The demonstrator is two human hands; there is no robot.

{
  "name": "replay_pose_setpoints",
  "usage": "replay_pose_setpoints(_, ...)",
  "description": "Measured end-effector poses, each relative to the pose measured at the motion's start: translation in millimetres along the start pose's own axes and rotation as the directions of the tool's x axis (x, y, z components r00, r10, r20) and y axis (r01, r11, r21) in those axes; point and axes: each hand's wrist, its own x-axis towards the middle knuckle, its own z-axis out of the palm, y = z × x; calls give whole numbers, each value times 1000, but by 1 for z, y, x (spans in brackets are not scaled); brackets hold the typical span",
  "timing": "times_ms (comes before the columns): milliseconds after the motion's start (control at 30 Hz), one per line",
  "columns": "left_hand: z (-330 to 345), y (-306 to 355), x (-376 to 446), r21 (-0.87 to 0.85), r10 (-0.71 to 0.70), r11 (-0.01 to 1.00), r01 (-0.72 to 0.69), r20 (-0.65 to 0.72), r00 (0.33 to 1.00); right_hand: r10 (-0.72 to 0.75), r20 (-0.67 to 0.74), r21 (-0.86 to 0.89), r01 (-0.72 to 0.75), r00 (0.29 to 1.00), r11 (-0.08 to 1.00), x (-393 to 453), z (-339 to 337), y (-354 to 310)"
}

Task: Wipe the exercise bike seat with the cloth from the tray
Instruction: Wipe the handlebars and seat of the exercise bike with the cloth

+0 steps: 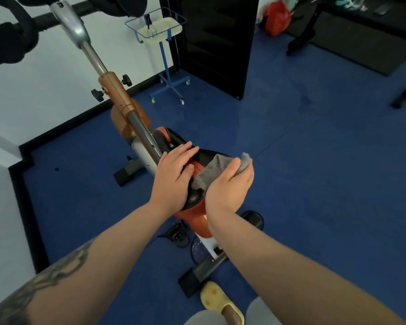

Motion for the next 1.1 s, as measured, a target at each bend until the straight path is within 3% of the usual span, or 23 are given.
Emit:
replay_pose_setpoints(133, 0, -3, -1, -11, 30, 999, -30, -6, 1000, -169, 95, -89, 177, 981, 980, -40, -10, 10)
replay_pose_setpoints(267, -1, -3, 0, 4, 24, 1000, -24, 19, 1000, -41, 191, -99, 61, 981, 993, -69, -12, 14)
replay_pose_setpoints(400, 0, 0, -1, 21, 20, 1000, -20, 17, 1000, 86, 126, -19, -84, 988, 996, -30, -5, -2)
replay_pose_setpoints(500, 0, 0, -2, 43, 18, 999, -19, 22, 1000, -40, 131, -101, 54, 991, 993, -14, -11, -4)
replay_pose_setpoints(567, 0, 0, -3, 61, 21, 998, -23, 28, 999, -169, 211, -212, 214, 963, 953, -3, -20, -2)
replay_pose_setpoints(667, 0, -1, -5, 60, 32, 998, -33, 18, 999, -283, 436, -347, 450, 855, 823, 15, -32, -6)
replay_pose_setpoints(800, 1, -3, -7, 40, 20, 999, -20, -5, 1000, -348, 686, -416, 736, 639, 534, 29, -40, -19)
replay_pose_setpoints(933, 3, 4, -6, 34, -33, 999, 34, -31, 999, -244, 838, -402, 855, 487, 328, 37, -50, -19)
replay_pose_setpoints(1100, 7, 9, -9, 32, -111, 993, 114, -79, 991, -257, 925, -247, 957, 279, 151, 39, -60, -22)
